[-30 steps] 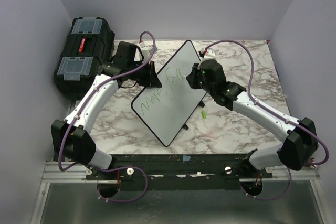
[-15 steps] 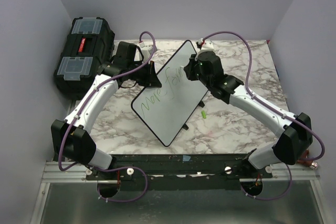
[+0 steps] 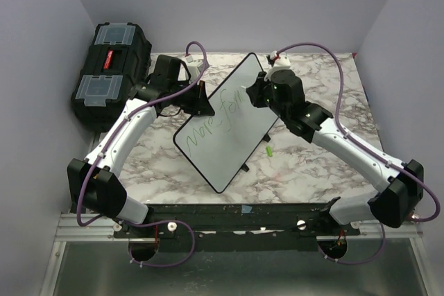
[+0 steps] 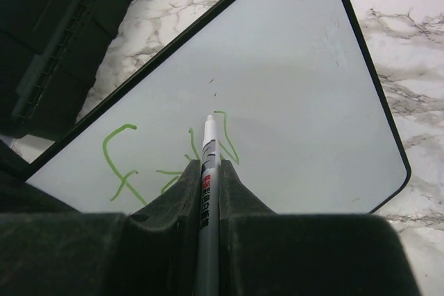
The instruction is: Write a sentence on the whiteboard
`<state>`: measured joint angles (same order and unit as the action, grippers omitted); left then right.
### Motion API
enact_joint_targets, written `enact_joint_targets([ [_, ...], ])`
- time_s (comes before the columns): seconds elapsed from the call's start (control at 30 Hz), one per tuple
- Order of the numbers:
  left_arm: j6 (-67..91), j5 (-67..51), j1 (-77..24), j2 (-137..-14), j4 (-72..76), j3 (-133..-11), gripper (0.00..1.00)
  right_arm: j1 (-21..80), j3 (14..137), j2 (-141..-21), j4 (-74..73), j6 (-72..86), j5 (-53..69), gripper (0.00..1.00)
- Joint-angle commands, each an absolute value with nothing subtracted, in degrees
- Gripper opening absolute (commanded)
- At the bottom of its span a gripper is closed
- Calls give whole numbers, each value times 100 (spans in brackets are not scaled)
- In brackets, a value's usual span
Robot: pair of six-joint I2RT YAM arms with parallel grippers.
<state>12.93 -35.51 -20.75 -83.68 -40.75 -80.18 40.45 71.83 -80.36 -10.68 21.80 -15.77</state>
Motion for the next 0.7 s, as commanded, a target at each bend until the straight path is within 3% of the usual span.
enact_joint_targets([
  [0.0,615,-3251,-2214,-8395,-4008,-7964,0,4064,6927,-7517,-1222,2144,-1746,1],
  [0.67,486,-3286,-2502,-8856,-4476,-8404,0,3652,5928,-6488,-1143,2093,-1284,1],
])
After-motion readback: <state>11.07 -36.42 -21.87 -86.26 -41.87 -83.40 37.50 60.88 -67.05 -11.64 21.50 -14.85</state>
